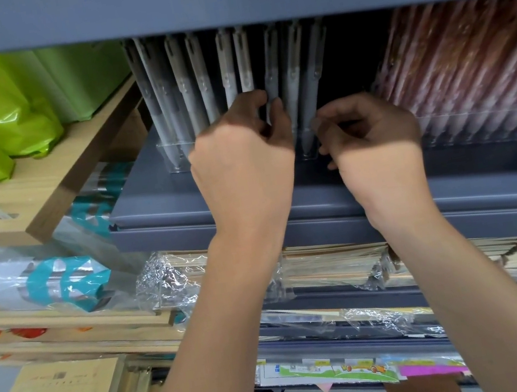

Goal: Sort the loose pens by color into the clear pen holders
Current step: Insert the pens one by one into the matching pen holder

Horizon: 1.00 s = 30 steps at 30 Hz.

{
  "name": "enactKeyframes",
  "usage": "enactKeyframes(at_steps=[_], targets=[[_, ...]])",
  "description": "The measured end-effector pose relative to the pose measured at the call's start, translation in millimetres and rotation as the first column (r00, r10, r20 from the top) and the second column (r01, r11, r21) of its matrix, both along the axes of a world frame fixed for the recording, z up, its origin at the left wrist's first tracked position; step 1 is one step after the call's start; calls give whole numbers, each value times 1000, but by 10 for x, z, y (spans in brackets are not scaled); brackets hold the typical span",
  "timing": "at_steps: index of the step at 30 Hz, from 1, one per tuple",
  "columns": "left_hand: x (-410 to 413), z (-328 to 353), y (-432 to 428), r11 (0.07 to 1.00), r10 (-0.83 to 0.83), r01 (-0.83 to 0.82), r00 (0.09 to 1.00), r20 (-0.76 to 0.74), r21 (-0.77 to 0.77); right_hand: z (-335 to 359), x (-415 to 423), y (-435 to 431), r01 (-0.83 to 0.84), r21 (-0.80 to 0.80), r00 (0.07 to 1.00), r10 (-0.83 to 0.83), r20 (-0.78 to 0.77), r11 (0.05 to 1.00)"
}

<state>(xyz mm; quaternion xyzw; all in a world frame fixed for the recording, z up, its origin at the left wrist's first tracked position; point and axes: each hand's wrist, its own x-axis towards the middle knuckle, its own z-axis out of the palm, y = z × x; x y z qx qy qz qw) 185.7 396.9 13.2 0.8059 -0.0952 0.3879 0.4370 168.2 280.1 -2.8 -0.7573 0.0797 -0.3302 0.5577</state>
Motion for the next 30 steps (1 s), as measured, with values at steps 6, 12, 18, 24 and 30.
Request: enactKeyframes(at_steps=[6,12,18,24,30], targets=[[-27,-21,25,999,8,-7,1000,24,-40,-4,3,-4,-7,17,1000,6,11,1000],[-15,-85,122,993,52,-46,997,49,-105,-1,12,8,-11,-12,999,11,44,1000],[6,-97,124,997,34,-32,999,25,-69,-3,22,-8,-8,-32,999,9,33,999],[26,-98,144,997,38,-38,999,-1,-73,-11,24,-5,-10,-18,1000,11,25,1000],[27,-88,150,997,17,-17,1000,5,-77,-16,27,-5,-6,-21,999,7,31,1000]])
